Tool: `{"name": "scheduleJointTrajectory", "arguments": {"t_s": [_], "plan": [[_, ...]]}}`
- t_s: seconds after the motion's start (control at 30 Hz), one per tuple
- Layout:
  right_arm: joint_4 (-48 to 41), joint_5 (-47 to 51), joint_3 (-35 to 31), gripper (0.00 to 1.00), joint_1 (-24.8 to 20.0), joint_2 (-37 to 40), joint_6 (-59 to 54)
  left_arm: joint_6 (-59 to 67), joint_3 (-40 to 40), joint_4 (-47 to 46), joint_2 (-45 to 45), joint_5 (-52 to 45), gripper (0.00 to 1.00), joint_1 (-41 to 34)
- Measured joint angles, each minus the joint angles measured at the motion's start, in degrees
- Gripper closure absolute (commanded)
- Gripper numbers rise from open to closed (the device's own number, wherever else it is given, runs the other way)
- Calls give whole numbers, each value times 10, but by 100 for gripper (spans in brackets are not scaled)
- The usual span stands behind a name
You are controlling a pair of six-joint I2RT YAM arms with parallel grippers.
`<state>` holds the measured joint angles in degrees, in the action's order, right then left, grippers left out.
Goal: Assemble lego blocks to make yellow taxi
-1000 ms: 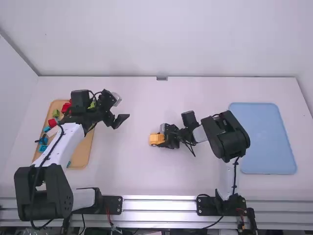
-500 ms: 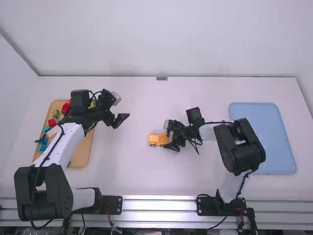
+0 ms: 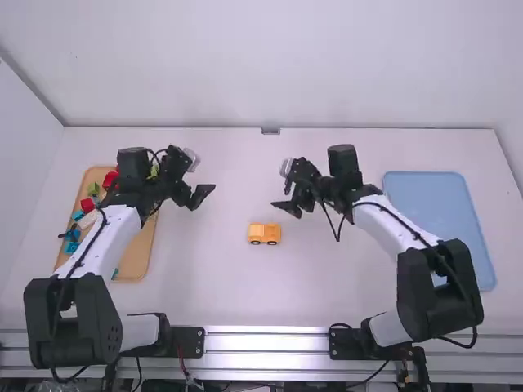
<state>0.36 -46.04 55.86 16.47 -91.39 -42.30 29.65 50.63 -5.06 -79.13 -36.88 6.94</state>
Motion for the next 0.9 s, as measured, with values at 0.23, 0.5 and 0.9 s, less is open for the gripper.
{"name": "scheduleJointTrajectory", "arguments": {"t_s": [0.23,0.5,0.9], "plan": [[-7,-40,92,2,22,0,65,-169,0,11,54,124,1,33],[23,-3,133,1,96,-7,125,-317,19,-79,90,202,1,160],[-37,-27,269,1,153,-150,147,-402,115,-222,90,243,1,318]]}}
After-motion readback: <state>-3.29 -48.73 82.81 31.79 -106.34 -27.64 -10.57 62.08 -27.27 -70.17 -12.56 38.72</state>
